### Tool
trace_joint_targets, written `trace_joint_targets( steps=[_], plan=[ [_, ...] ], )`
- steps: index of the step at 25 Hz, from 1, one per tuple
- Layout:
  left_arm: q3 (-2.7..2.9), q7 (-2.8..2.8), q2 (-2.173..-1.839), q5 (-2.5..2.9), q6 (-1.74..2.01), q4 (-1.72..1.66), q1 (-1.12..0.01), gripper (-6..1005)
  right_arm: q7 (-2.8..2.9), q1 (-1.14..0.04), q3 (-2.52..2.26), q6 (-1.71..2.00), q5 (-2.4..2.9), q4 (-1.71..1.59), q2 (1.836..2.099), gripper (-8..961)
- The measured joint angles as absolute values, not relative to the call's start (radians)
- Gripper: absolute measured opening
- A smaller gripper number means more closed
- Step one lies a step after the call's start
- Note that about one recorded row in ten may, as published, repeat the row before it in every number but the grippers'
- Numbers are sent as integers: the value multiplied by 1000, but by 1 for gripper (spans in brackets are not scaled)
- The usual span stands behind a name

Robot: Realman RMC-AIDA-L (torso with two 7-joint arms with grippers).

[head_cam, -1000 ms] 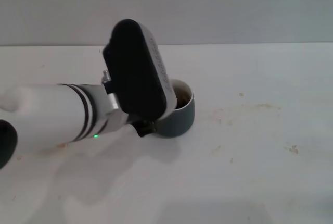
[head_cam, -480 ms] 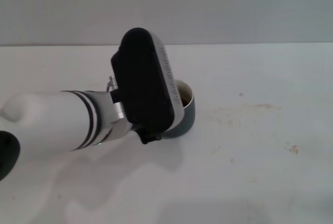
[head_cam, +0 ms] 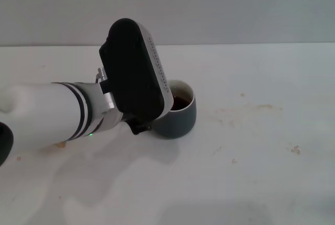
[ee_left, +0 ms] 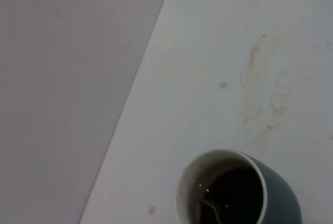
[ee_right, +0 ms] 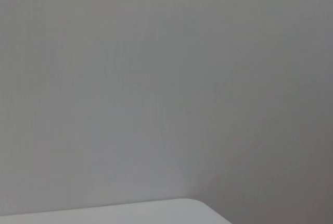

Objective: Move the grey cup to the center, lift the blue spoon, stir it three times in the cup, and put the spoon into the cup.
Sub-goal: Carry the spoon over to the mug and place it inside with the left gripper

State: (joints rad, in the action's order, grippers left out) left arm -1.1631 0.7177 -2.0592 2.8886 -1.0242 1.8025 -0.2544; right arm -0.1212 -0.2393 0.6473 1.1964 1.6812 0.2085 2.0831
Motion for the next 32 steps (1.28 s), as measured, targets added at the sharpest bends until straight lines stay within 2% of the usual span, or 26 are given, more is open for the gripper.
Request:
trace_joint_targets(
  steps=[14, 23, 32],
  plan=[
    [-1128, 718, -2062, 2884, -991, 1791, -278, 178, -121, -241, 646, 1196, 1681, 209, 2083, -2],
    [-1127, 717, -2059, 2888, -1012, 1856, -207, 178, -121, -241, 645, 1196, 1681, 209, 2083, -2],
    [-1143, 718, -2058, 2889, -1016, 1855, -182, 179, -121, -242, 633, 1198, 1683, 209, 2083, -2]
  ],
)
